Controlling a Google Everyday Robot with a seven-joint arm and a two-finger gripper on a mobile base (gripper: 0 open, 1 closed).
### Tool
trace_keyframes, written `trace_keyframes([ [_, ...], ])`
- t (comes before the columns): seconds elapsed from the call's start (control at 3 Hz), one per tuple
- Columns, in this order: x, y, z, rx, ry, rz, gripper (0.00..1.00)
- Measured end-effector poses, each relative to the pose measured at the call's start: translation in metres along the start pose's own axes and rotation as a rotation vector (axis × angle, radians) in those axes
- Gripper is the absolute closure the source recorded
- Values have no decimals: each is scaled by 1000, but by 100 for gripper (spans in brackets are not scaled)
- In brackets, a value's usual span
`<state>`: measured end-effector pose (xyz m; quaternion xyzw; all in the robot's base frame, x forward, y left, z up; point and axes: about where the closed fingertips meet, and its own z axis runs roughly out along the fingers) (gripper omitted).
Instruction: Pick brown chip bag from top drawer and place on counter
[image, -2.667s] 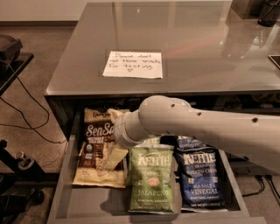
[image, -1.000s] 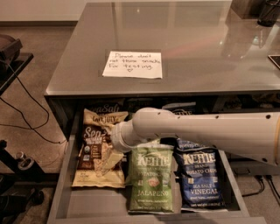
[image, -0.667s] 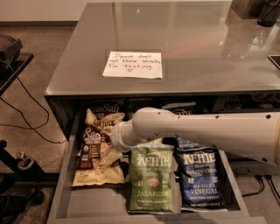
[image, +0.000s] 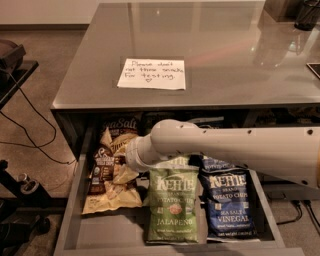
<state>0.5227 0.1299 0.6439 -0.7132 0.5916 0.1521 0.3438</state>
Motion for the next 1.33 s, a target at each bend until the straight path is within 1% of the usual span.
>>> trace_keyframes([
  [0.33,-24,-2,-27,24,-35,30,100],
  [0.67,-48,-6,-57,60,-92,59,100],
  [1.0,-68,-10,-87,93,-160,70,100],
  [1.33,-88,-14,-119,123,-219,60,100],
])
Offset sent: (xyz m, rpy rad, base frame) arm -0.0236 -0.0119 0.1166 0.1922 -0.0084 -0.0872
